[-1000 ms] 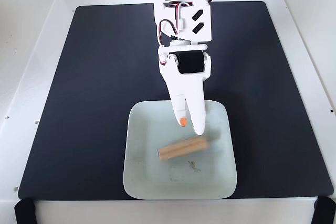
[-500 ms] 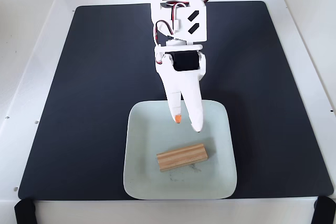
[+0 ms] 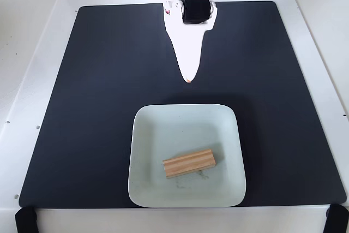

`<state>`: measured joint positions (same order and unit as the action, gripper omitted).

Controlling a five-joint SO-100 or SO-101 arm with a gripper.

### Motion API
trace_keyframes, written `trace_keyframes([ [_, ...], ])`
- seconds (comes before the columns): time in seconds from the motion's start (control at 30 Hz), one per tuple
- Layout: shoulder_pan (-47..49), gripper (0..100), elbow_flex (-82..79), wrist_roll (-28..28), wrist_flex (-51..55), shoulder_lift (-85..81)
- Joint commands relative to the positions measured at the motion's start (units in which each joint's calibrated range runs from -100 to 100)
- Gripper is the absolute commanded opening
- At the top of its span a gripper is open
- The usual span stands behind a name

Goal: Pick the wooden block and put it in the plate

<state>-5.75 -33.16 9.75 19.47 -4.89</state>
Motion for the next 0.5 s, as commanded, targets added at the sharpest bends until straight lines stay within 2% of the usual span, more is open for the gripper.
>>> trace_keyframes([
  [0.0,-0.19,1,-8.63,1.24,-0.43,-11.13],
  [0.47,0.03,1,-56.50,12.88,-0.43,-62.23],
])
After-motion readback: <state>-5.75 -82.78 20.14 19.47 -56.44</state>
